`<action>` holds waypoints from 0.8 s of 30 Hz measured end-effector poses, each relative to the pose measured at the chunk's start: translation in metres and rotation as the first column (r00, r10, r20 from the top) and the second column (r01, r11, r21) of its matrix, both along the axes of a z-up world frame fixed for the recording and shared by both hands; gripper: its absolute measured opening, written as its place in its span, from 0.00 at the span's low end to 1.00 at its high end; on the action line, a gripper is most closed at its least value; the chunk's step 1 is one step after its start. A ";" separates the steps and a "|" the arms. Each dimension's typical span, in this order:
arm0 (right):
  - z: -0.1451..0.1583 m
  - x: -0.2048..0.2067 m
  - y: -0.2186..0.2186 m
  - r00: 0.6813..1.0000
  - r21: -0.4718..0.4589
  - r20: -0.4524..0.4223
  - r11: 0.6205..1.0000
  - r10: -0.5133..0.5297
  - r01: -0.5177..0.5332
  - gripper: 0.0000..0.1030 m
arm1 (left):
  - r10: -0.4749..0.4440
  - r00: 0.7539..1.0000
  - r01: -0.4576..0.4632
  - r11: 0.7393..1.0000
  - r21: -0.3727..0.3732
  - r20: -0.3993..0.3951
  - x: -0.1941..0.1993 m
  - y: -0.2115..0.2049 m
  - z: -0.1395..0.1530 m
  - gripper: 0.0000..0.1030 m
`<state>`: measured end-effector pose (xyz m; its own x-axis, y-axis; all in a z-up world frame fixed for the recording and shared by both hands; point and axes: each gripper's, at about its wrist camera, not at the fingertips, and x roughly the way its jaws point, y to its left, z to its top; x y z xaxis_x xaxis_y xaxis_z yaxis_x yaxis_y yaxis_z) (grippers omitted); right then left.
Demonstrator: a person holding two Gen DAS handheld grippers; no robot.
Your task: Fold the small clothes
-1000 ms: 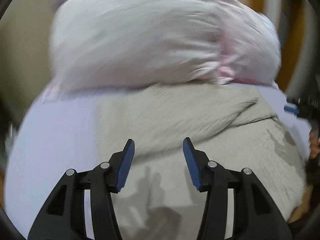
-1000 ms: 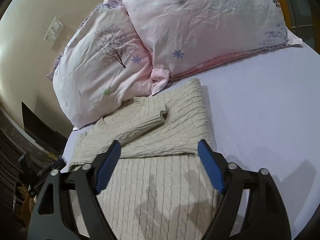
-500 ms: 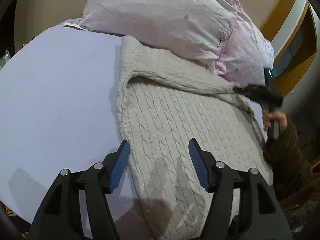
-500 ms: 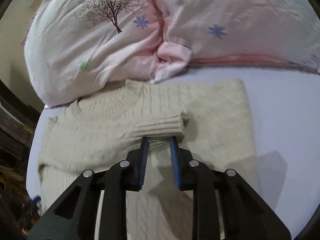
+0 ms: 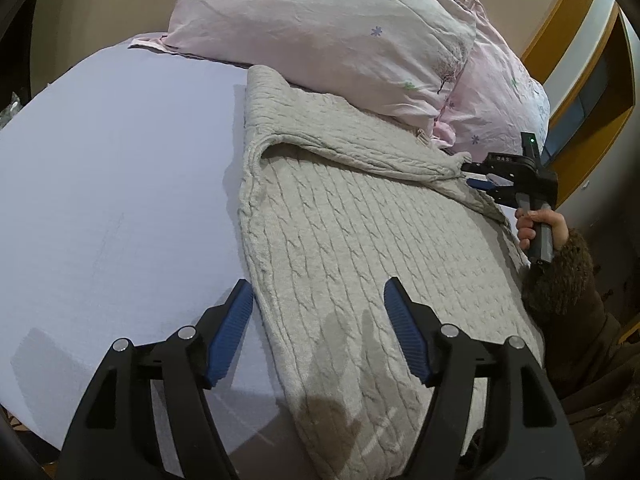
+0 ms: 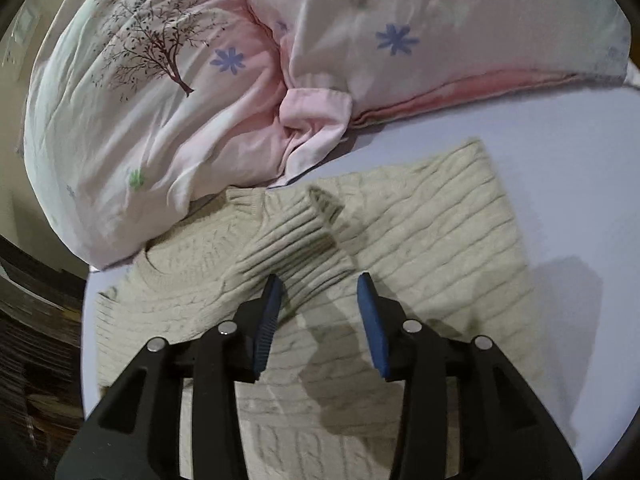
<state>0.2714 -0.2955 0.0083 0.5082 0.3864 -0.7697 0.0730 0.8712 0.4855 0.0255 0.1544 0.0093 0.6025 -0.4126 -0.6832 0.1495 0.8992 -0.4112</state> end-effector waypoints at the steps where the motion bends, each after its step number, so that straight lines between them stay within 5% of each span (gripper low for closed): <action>1: -0.001 0.003 0.001 1.000 0.022 0.007 1.000 0.005 -0.005 0.31 | -0.001 1.000 0.001 1.000 -0.005 -0.001 -0.001 0.000 0.000 0.68; 4: -0.009 0.009 -0.008 1.000 0.160 0.029 0.987 0.008 -0.013 0.04 | 0.001 1.000 -0.001 1.000 -0.025 0.002 -0.006 0.000 -0.001 0.68; 12: 0.028 -0.060 -0.057 0.988 0.241 0.147 0.970 -0.057 0.020 0.00 | -0.003 1.000 0.003 0.993 -0.122 0.004 -0.021 0.004 -0.004 0.68; 16: 0.027 -0.130 -0.084 0.987 0.136 0.138 0.988 -0.086 0.068 0.00 | -0.015 1.000 0.017 0.987 -0.163 0.014 -0.030 0.005 -0.006 0.68; 19: 0.020 -0.174 -0.097 0.988 0.066 0.111 0.993 -0.104 0.097 0.19 | -0.029 0.999 0.031 0.979 -0.201 0.016 -0.035 0.005 -0.007 0.67; 20: 0.017 -0.184 -0.097 0.988 0.050 0.103 0.993 -0.114 0.109 0.42 | -0.035 0.999 0.038 0.979 -0.202 0.017 -0.037 0.005 -0.007 0.67; 21: 0.013 -0.195 -0.101 0.988 0.034 0.092 0.992 -0.125 0.122 0.52 | -0.042 0.999 0.045 0.978 -0.202 0.017 -0.039 0.003 -0.007 0.67; 24: -0.007 -0.219 -0.113 0.996 0.055 0.019 0.994 -0.092 0.091 0.50 | -0.070 0.997 0.073 0.976 -0.204 0.020 -0.046 -0.003 -0.007 0.65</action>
<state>0.0523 -0.4082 0.0015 0.5598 0.3781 -0.7373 0.1402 0.8338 0.5340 -0.0206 0.1511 0.0019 0.5743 -0.5854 -0.5722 0.2171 0.7829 -0.5831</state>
